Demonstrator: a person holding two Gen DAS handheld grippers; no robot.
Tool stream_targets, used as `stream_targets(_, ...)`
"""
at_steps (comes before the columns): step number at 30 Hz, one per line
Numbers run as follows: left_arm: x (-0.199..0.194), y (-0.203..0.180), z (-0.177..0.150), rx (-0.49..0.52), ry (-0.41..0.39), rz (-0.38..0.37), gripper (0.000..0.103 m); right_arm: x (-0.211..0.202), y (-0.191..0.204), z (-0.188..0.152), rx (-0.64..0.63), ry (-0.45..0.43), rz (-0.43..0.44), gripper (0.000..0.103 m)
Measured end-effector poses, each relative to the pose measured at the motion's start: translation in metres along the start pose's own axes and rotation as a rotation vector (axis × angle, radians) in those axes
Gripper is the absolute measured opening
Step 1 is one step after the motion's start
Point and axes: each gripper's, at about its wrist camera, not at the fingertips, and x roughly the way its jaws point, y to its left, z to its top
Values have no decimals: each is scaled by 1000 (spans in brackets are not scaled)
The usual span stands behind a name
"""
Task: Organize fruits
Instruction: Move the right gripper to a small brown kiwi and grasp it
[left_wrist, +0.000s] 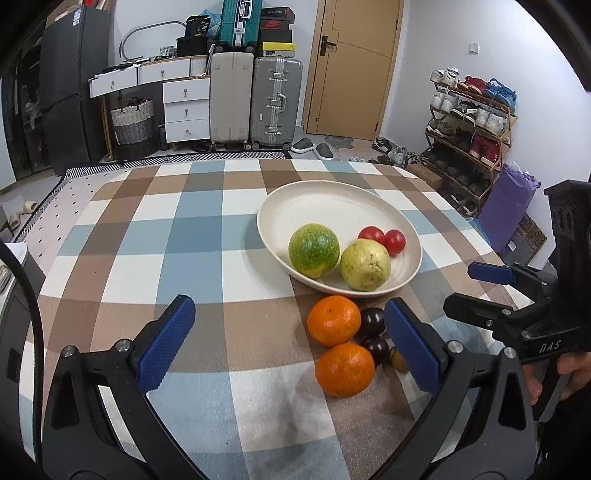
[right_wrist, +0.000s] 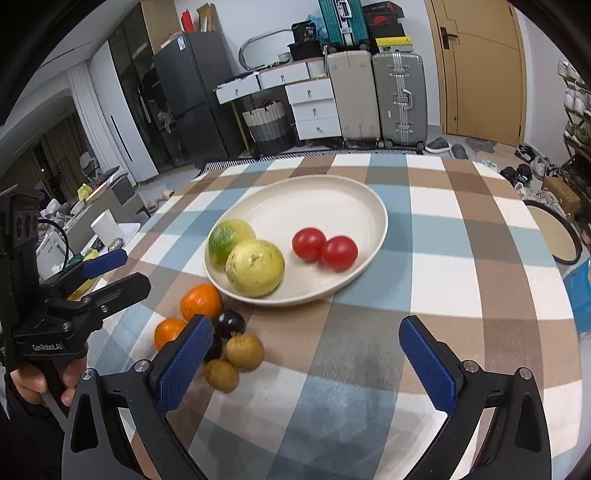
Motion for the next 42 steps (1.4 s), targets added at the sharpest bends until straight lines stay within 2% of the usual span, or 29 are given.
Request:
stream_targets(4,2,-3,-7,18,26,-13,102,2,6,-7,3,31,34,103)
stream_targets(11,6,-6,-18,26,54,-24,102,7,18,-19,-22,71,3,103)
stream_targets(19,9,-4,-26,17,67,-29,102,15,28,-29,-47,117,17,102)
stream_targets(25,9,-1,-28,5,77,-38,102,18,37,-34,-77,119,23,99)
stream_targets(33,7,5,-30,-5,78,-36,102,24,46,-38,-111,130,9,82)
stream_targets(42,7,10,-29,-22,77,-38,102,28,64,-39,-155,129,14,66)
